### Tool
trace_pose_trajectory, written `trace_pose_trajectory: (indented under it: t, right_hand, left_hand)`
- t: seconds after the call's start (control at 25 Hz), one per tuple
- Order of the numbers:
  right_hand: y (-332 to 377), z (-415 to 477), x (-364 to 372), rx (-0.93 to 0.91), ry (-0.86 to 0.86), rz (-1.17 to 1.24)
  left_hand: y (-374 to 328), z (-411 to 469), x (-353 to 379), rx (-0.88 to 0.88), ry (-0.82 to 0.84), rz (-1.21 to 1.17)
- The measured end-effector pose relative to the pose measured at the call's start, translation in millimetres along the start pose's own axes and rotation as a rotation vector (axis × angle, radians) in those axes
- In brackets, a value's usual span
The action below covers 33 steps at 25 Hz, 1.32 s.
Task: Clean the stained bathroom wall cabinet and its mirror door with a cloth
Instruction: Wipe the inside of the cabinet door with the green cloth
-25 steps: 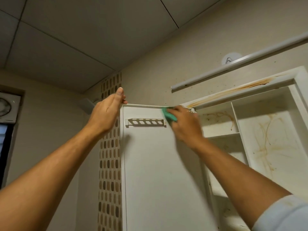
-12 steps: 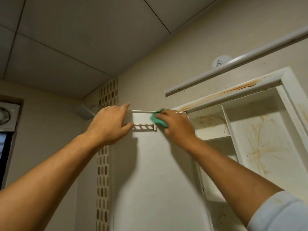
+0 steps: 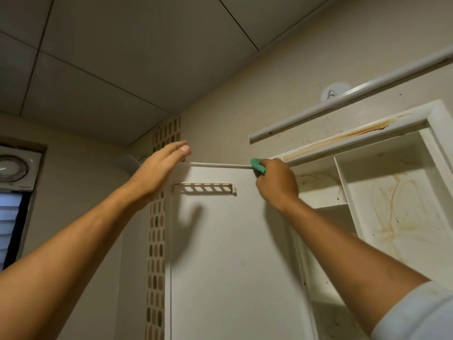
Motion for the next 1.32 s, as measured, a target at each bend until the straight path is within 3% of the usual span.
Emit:
trace_pose_trajectory:
  t: [0.12, 0.2, 0.44, 0.76, 0.96, 1.16, 1.32]
  right_hand:
    - [52.0, -7.1, 23.9, -0.123, 0.020, 0.040]
    - [87.0, -11.5, 39.5, -0.209, 0.058, 0.047]
    - [166.5, -38.7, 74.7, -0.509, 0.173, 0.024]
    - [167.6, -85.9, 79.2, -0.801, 0.214, -0.156]
    - [157.2, -127.1, 91.2, -0.861, 0.305, -0.229]
    - [140.9, -134.7, 84.3, -0.668, 0.329, 0.001]
    - [124.6, -173.5, 94.3, -0.625, 0.393, 0.058]
  left_hand:
    - [12.0, -4.8, -11.0, -0.155, -0.072, -0.434]
    - [27.3, -14.0, -23.1, -0.254, -0.163, -0.571]
    - [66.1, -55.5, -68.7, -0.386, -0.429, -0.344]
    - [74.4, -71.1, -63.3, -0.422, -0.449, -0.194]
    - [66.0, -73.8, -40.1, -0.430, -0.326, -0.237]
    - [60.7, -79.7, -28.7, -0.431, -0.238, -0.255]
    - [61.8, -89.2, -7.9, -0.435, -0.128, -0.259]
Point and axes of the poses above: each hand's wrist, its own z-axis towards the middle knuckle, its own x-axis out of the palm, y = z × x, the point moved 9 cm from there along z, towards the middle knuckle, and after that the axes turned 15 degrees about z, right-handed, at the moved point
